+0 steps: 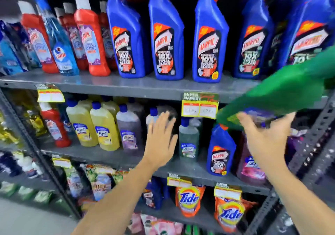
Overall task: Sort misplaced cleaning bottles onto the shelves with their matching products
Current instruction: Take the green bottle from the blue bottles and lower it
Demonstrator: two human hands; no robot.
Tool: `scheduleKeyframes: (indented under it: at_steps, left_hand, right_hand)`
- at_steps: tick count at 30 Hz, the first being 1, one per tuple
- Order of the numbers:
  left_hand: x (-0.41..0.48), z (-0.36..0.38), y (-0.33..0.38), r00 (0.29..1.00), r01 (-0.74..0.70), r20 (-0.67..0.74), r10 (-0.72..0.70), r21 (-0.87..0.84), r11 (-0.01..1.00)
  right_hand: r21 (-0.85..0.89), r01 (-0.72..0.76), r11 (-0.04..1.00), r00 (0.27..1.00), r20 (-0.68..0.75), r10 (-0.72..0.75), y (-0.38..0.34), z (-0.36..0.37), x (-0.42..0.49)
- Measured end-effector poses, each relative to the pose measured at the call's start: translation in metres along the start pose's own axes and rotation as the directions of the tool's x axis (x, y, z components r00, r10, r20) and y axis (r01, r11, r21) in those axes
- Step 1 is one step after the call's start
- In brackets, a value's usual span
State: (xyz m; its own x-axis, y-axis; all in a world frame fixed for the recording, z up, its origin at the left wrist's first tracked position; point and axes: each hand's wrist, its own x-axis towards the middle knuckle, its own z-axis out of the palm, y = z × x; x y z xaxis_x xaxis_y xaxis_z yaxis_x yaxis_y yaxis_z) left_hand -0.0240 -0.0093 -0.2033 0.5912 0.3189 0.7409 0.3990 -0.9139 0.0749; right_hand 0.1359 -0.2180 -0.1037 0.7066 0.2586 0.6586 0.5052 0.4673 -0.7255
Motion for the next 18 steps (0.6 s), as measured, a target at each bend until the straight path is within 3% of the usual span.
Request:
scheduleKeyframes:
  at_steps: [4, 9, 12, 18]
  left_hand:
    - [-0.08, 0.045, -0.024, 0.94, 0.064, 0.339, -0.046, -0.042, 0.997]
    - [-0.134, 0.09, -0.06, 0.748, 0.073, 0.657, -0.097, 0.063, 0.995]
    - [-0.149, 0.104, -0.072, 0.682, 0.048, 0.725, -0.097, 0.088, 0.995]
    - [-0.157, 0.107, -0.073, 0.701, 0.027, 0.712, -0.05, 0.044, 0.999]
  right_hand:
    - [-0.139, -0.251, 0.958, 0.956, 0.119, 0.268, 0.063, 0.012, -0.072]
    - [-0.267, -0.4, 0.877, 0.866, 0.204, 0.457, 0.13, 0.051, -0.116]
    - [-0.357, -0.423, 0.833, 0.834, 0.207, 0.512, 0.164, 0.071, -0.126]
    - [-0.424, -0.466, 0.777, 0.801, 0.172, 0.574, 0.207, 0.086, -0.135]
